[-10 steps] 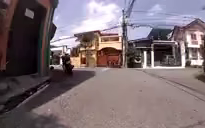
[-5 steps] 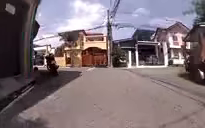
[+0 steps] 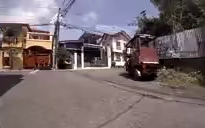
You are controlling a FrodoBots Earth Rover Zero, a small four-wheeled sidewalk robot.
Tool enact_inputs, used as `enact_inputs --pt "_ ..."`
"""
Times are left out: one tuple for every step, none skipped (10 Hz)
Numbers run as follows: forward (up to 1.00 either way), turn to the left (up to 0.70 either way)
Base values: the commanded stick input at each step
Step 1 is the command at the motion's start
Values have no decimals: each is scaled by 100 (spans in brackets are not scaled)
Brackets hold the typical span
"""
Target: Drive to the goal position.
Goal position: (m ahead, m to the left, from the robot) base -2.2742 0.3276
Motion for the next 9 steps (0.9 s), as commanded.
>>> enact_inputs --pt "0 -45" --pt "0 -45" --pt "0 -45" --pt "0 -45" --pt "0 -45" --pt "0 -45" --pt "0 -45" --pt "0 -45" --pt "0 -45"
